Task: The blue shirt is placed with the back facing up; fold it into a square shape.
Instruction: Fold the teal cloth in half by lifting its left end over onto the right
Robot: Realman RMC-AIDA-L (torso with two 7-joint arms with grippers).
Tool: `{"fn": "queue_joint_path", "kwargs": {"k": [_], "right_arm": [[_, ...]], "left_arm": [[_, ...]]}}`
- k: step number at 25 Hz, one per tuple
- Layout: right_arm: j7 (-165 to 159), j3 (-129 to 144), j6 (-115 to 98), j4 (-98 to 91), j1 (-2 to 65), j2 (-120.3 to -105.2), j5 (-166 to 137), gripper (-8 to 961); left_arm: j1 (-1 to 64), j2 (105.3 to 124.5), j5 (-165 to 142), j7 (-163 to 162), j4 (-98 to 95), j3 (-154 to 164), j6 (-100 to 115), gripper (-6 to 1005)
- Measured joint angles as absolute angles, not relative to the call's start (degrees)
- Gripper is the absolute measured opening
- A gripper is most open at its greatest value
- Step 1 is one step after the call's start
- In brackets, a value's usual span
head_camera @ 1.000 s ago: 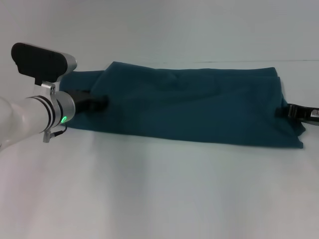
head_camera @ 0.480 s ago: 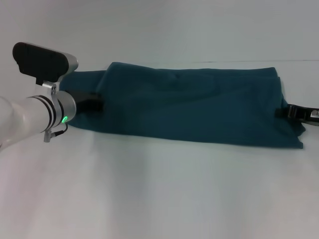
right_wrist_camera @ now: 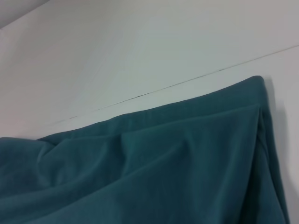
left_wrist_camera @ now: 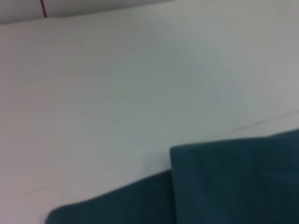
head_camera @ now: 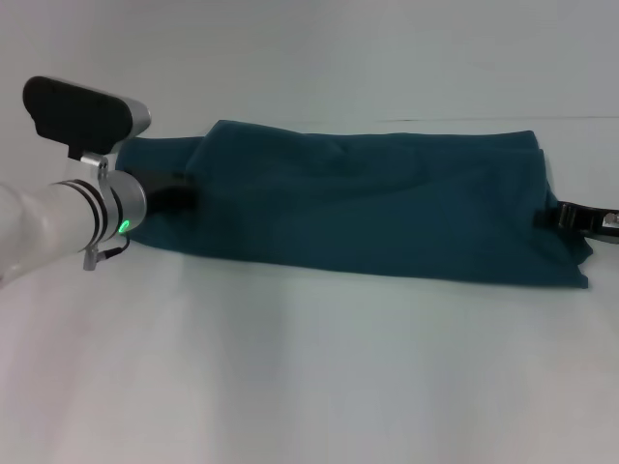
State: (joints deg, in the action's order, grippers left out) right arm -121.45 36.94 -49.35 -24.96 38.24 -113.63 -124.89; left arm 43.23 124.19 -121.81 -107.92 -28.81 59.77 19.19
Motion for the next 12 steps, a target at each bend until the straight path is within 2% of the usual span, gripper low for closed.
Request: {"fn": "queue_joint_path", "kwargs": {"k": [12], "right_arm": [[-121.4, 37.0, -48.7, -24.4, 38.3, -113.63, -124.9, 9]], "left_arm": [[42.2, 124.28, -121.8, -108.3, -30.0, 58.7, 17.7, 19]]}}
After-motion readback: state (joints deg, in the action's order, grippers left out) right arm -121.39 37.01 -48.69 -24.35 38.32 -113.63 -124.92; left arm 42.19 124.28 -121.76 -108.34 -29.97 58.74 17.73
